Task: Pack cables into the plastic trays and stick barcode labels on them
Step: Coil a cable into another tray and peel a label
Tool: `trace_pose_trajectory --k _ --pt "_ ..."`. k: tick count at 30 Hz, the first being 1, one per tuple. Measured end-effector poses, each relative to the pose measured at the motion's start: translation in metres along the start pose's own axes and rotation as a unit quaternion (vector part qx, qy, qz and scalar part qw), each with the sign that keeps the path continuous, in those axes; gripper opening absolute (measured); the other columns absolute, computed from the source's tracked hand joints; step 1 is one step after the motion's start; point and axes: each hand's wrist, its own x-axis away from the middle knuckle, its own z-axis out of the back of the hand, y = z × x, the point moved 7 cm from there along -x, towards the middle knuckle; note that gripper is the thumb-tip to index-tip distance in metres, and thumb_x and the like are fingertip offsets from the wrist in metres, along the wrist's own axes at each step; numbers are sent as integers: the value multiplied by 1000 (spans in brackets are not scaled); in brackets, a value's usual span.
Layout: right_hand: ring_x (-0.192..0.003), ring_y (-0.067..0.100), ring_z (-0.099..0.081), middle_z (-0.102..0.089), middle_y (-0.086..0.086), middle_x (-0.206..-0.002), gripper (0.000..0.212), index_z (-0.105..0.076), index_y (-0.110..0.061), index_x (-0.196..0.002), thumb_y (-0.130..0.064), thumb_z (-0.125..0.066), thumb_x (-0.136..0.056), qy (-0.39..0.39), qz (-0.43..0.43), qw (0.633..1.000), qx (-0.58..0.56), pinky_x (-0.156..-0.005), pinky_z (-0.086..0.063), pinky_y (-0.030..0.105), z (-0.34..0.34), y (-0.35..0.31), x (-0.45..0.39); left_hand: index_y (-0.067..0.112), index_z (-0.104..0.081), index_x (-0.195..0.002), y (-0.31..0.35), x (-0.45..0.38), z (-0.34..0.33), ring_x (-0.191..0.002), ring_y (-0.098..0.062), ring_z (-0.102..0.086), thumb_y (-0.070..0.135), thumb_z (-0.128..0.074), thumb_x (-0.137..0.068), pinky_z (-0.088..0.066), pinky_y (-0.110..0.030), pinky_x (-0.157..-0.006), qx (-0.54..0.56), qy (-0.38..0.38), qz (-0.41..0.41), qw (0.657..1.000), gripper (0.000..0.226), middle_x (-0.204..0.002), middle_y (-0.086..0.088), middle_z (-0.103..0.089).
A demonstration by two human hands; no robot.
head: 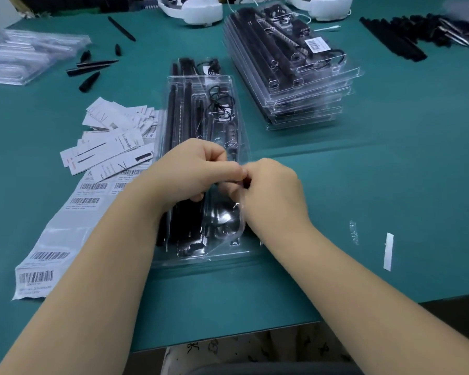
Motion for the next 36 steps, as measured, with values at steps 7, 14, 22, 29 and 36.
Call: trace_pose_trajectory --k 7,14,22,29,36 --pt "-96 23 -45 -65 -4 -110 29 -68 -15 -115 -16 -47 -95 -98 182 978 7 -87 -34 28 13 -2 23 21 -31 -51 3 0 -2 -42 -13 -21 23 -73 -74 -24 -20 -39 -10 -6 -4 1000 48 -46 6 -24" --pt "-98 8 -38 -42 -41 -114 40 -54 -44 -122 -35 -64 -85 -258 240 936 10 -92 -27 9 16 18 11 23 -31 -51 3 0 0 -42 -14 -23 25 -75 -76 -26 -20 -40 -19 -2 2 1000 51 -46 6 -24" --pt "-84 3 -42 -63 -26 -87 32 -75 -35 -89 -51 -75 -61 -131 174 975 -44 -82 -34 21 14 9 3 22 -31 -50 5 0 -2 -42 -13 -23 25 -75 -75 -25 -18 -39 -33 4 4 999 50 -45 6 -25" --pt "-89 13 -30 -64 -20 -109 42 -70 -30 -109 -57 -52 -83 -112 219 963 113 -86 -29 33 9 1 24 23 -32 -51 6 3 -2 -41 -13 -24 34 -77 -74 -25 -20 -39 -36 4 -10 999 51 -44 9 -27" --pt "-93 9 -42 -54 -42 -110 27 -65 -45 -110 -28 -61 -88 -154 139 977 -54 -90 -36 24 13 24 24 31 -63 -78 17 20 16 -45 -2 -34 24 -79 -75 -31 -10 -47 -131 83 -116 981 17 -46 15 -39"
